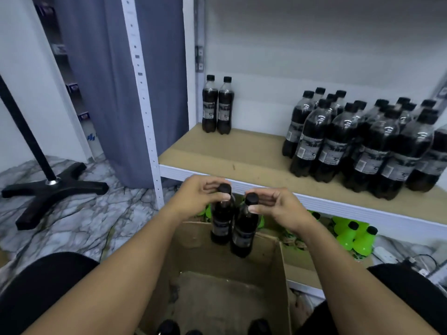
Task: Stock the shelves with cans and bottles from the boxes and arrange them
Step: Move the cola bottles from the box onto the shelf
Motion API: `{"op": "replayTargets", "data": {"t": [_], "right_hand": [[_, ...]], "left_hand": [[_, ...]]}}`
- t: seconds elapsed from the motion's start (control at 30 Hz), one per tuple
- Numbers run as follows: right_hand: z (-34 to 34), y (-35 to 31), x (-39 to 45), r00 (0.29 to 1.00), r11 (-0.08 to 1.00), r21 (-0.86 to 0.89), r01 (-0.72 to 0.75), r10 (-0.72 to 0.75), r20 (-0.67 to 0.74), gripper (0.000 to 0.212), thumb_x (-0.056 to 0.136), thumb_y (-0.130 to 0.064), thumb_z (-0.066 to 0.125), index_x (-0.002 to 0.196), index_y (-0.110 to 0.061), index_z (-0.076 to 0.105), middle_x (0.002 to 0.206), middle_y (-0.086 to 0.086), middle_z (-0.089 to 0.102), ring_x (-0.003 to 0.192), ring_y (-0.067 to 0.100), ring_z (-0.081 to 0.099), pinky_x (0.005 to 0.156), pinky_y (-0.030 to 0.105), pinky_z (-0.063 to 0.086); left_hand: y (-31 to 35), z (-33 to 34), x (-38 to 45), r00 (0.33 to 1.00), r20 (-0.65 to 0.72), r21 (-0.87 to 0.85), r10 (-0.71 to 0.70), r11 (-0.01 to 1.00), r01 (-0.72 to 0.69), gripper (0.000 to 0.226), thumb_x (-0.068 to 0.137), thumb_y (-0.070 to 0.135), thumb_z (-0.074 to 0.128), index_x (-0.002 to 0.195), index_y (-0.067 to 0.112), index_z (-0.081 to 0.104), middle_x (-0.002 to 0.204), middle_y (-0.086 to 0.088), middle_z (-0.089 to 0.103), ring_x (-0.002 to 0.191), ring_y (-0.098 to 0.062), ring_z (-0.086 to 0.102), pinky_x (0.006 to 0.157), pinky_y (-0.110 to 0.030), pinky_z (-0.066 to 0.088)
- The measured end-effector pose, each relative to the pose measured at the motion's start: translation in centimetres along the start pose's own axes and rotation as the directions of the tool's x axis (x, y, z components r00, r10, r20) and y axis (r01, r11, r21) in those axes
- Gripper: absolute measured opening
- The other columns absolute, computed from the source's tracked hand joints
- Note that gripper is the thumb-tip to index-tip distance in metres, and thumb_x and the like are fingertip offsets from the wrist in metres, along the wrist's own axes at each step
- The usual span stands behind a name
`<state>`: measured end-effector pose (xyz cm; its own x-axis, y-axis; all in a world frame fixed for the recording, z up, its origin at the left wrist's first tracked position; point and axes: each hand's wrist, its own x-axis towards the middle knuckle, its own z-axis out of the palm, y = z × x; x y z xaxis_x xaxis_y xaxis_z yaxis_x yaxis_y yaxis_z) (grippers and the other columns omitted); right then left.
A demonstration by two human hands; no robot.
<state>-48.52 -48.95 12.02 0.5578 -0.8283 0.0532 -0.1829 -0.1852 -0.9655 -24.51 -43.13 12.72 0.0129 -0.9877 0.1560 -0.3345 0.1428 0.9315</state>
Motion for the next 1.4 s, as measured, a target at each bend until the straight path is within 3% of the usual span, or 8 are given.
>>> {"op": "replayTargets", "data": {"t": [0.27, 0.53, 0.7, 0.83, 0.93, 1.07, 1.23, 1.4], "right_hand": [[-5.6, -11.1, 4.5, 0.987, 0.990, -0.016, 0.143, -0.144, -0.077, 0.039, 0.085, 0.006, 0.071, 0.121, -0.009, 0.069, 0.111, 0.003, 0.076, 0.102, 0.009, 0.070, 0.089, 0.016, 0.054], [-8.8, -15.7, 8.6, 0.982, 0.987, -0.005, 0.163, -0.163, -0.092, 0.037, 0.089, 0.002, 0.069, 0.125, -0.006, 0.067, 0.111, 0.008, 0.076, 0.103, 0.018, 0.072, 0.094, 0.029, 0.055], [-9.4, -14.8, 11.1, 0.982, 0.989, -0.012, 0.146, -0.146, -0.119, 0.036, 0.089, 0.004, 0.068, 0.124, -0.005, 0.067, 0.111, 0.011, 0.075, 0.110, 0.026, 0.070, 0.102, 0.036, 0.053], [-9.8, -14.0, 11.8, 0.976, 0.985, -0.014, 0.171, -0.171, -0.133, 0.038, 0.090, -0.001, 0.069, 0.126, -0.010, 0.066, 0.113, 0.006, 0.075, 0.110, 0.019, 0.070, 0.103, 0.037, 0.052], [-9.2, -12.8, 11.6, 0.945, 0.969, -0.039, 0.243, -0.246, -0.215, 0.047, 0.089, -0.006, 0.071, 0.134, -0.011, 0.061, 0.116, -0.001, 0.072, 0.113, 0.008, 0.067, 0.095, 0.019, 0.053], [-7.2, -8.9, 10.7, 0.913, 0.955, -0.083, 0.284, -0.296, -0.280, 0.082, 0.075, -0.031, 0.083, 0.148, -0.033, 0.044, 0.131, -0.024, 0.054, 0.118, -0.014, 0.054, 0.096, 0.007, 0.044], [-4.8, -2.4, 9.4, 0.927, 0.960, -0.246, 0.136, -0.211, -0.309, 0.076, 0.069, -0.045, 0.089, 0.131, -0.053, 0.047, 0.127, -0.024, 0.063, 0.119, -0.003, 0.057, 0.099, 0.026, 0.049], [-3.7, -0.4, 10.6, 0.897, 0.961, -0.246, 0.125, -0.216, -0.387, 0.071, 0.066, -0.041, 0.092, 0.129, -0.035, 0.059, 0.114, -0.020, 0.071, 0.104, -0.006, 0.066, 0.092, 0.028, 0.057]], "left_hand": [[10.5, -2.1, 6.2, 0.977, -0.161, -0.054, 0.137, 0.988, -0.148, 0.031, 0.087, 0.007, 0.079, 0.118, 0.007, 0.073, 0.103, -0.002, 0.077, 0.097, 0.002, 0.072, 0.086, -0.012, 0.055], [14.0, -3.2, 12.0, 0.957, -0.230, -0.061, 0.175, 0.979, -0.193, 0.018, 0.086, 0.009, 0.081, 0.093, 0.025, 0.074, 0.096, -0.003, 0.079, 0.098, -0.015, 0.075, 0.087, -0.024, 0.059], [12.8, -3.0, 14.4, 0.952, -0.268, -0.028, 0.149, 0.986, -0.163, 0.029, 0.085, 0.015, 0.083, 0.113, 0.014, 0.075, 0.105, -0.001, 0.076, 0.104, 0.000, 0.068, 0.085, -0.013, 0.055], [12.2, -2.2, 15.0, 0.918, -0.346, 0.005, 0.194, 0.979, -0.205, 0.036, 0.081, 0.016, 0.086, 0.116, 0.014, 0.076, 0.100, 0.011, 0.075, 0.086, 0.018, 0.066, 0.075, -0.002, 0.050], [11.3, -1.7, 14.5, 0.909, -0.356, -0.043, 0.218, 0.968, -0.249, 0.038, 0.082, 0.016, 0.085, 0.119, 0.022, 0.074, 0.100, 0.018, 0.076, 0.099, 0.012, 0.068, 0.095, -0.014, 0.053], [8.1, -0.1, 12.5, 0.914, -0.318, -0.111, 0.253, 0.947, -0.301, 0.047, 0.089, 0.015, 0.078, 0.123, 0.041, 0.060, 0.103, 0.038, 0.069, 0.109, 0.016, 0.062, 0.094, -0.007, 0.048], [1.4, 1.3, 10.5, 0.958, -0.247, -0.075, 0.146, 0.983, -0.169, 0.059, 0.082, 0.019, 0.084, 0.136, 0.025, 0.062, 0.117, 0.028, 0.071, 0.114, 0.005, 0.065, 0.101, -0.020, 0.053], [-1.2, 1.4, 11.4, 0.947, -0.285, -0.045, 0.146, 0.985, -0.165, 0.060, 0.085, 0.012, 0.082, 0.138, 0.028, 0.058, 0.116, 0.029, 0.071, 0.116, 0.003, 0.066, 0.095, -0.014, 0.051]]}}
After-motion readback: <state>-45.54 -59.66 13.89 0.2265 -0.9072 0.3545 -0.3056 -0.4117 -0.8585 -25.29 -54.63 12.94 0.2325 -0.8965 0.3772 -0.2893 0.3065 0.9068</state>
